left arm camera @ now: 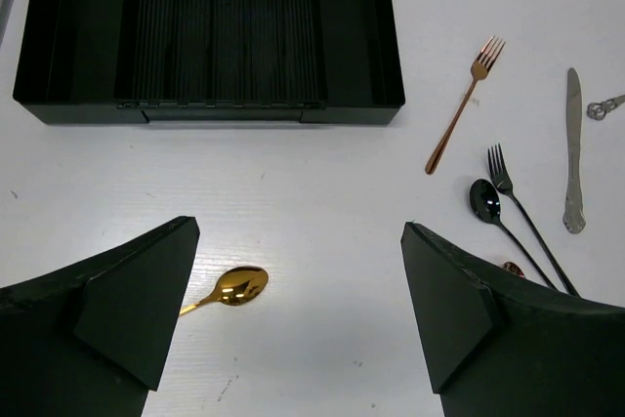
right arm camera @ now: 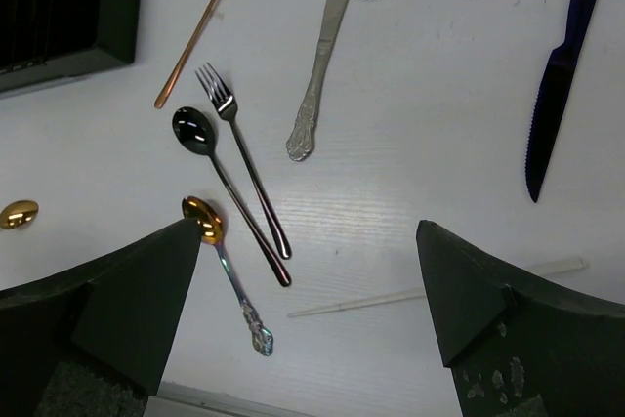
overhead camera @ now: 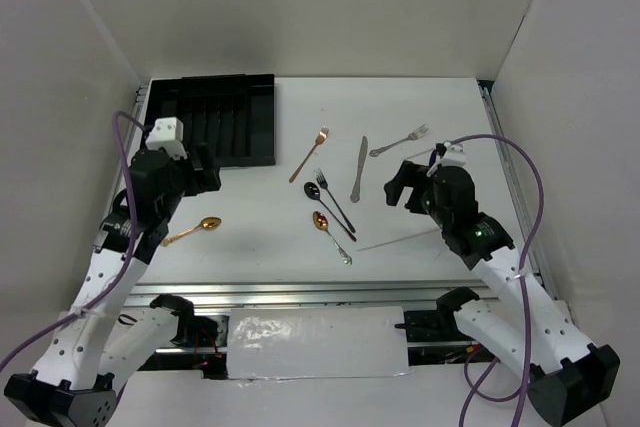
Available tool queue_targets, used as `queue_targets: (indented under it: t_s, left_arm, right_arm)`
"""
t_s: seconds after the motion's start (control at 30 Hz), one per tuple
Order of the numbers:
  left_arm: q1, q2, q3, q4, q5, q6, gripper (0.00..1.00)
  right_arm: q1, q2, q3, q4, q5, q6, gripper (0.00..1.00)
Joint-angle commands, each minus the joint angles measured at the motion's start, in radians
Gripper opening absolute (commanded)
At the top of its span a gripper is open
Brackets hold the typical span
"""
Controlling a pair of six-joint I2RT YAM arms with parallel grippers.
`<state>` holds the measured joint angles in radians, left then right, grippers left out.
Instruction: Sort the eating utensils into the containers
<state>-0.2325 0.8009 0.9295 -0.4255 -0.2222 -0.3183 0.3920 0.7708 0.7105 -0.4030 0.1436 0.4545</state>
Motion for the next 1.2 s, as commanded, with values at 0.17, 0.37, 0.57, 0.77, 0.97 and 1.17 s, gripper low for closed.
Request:
queue_targets:
  t_s: [0.17, 0.37, 0.57, 0.77, 0.97, 1.17]
  left_arm:
    - [-0.001, 0.023, -0.038, 0.016, -0.049, -0.068, 0.99]
    - [0.013, 0.206, 0.027, -0.170, -0.184, -0.171, 0.96]
    - [0.153, 0.281, -0.022, -0.311, -0.175, -0.356, 0.80]
    - [0.280, 0.262, -0.161, -0.217, -0.050, -0.386, 0.67]
    - [0.265, 0.468, -0.084, -0.210, 0.187, -0.254, 0.82]
    - [0.240, 0.451, -0.116, -0.174, 0.139, -0.289, 0.86]
  right_arm:
    - [0.001, -0.005, -0.020, 0.070, -0.087, -0.034, 1.00]
    - [0.011, 0.031, -0.006, 0.046, -0.119, -0.027, 1.00]
    - [0.025, 0.028, -0.057, 0.101, -0.185, -0.005, 1.00]
    - [0.042, 0.077, -0.065, 0.136, -0.234, 0.013, 1.00]
    - [0.070, 0.107, -0.065, 0.159, -0.239, 0.029, 1.00]
    - [0.085, 0.134, -0.063, 0.173, -0.248, 0.036, 1.00]
